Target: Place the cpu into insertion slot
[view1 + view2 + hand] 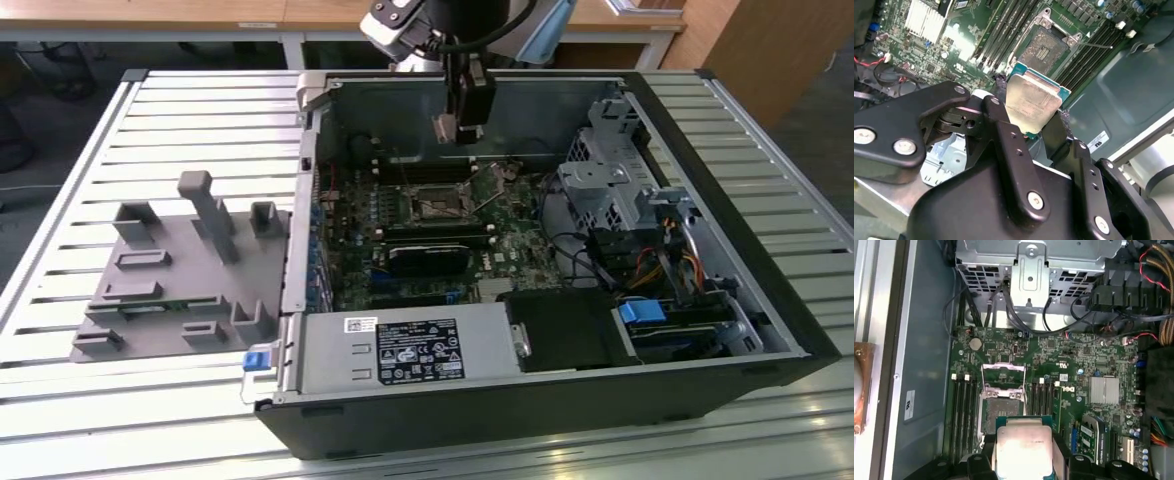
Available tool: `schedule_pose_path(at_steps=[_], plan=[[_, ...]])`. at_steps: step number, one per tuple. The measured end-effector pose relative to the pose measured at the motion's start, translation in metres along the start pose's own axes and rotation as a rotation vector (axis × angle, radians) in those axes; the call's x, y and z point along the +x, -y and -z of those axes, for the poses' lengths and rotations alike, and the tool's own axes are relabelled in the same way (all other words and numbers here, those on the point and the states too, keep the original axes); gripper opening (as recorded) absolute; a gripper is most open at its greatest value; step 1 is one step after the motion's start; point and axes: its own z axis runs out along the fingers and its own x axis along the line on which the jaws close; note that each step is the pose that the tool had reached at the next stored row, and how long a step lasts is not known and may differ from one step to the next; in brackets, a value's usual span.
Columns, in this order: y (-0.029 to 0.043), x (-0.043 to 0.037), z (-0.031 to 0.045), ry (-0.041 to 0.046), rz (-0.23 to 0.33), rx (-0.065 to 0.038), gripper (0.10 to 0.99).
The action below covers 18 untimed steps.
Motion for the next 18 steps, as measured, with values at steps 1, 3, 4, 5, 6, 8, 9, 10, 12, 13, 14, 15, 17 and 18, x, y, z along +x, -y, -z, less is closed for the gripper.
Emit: schedule_pose_path(at_steps=[1,3,4,5,6,8,9,10,12,13,14,15,17,18], plan=[[0.0002,0.0001,-0.0018,0.0,0.0,0.0,0.533],[0.0005,0.0005,-0.0054,0.0,0.0,0.001,0.533],[0.0006,0.0012,-0.0071,0.0008,-0.003,0.001,0.533],[0.0008,0.0016,-0.009,0.0019,-0.01,0.001,0.533],[0.0009,0.0019,-0.0108,0.0031,-0.018,0.001,0.533],[0.0012,0.0024,-0.0145,0.005,-0.03,0.0,0.533],[0.0012,0.0025,-0.0163,0.0055,-0.031,0.0,0.533],[0.0014,0.0026,-0.0181,0.0055,-0.032,0.0,0.533],[0.0017,0.0027,-0.0217,0.0056,-0.032,0.0,0.533],[0.0019,0.0027,-0.0235,0.0056,-0.032,0.0,0.533],[0.002,0.0028,-0.0253,0.0056,-0.032,0.0,0.533],[0.0022,0.0028,-0.0271,0.0057,-0.032,0.0,0.533],[0.0025,0.0028,-0.0307,0.0056,-0.032,0.0,0.533],[0.0026,0.0028,-0.032,0.0056,-0.032,0.0,0.533]])
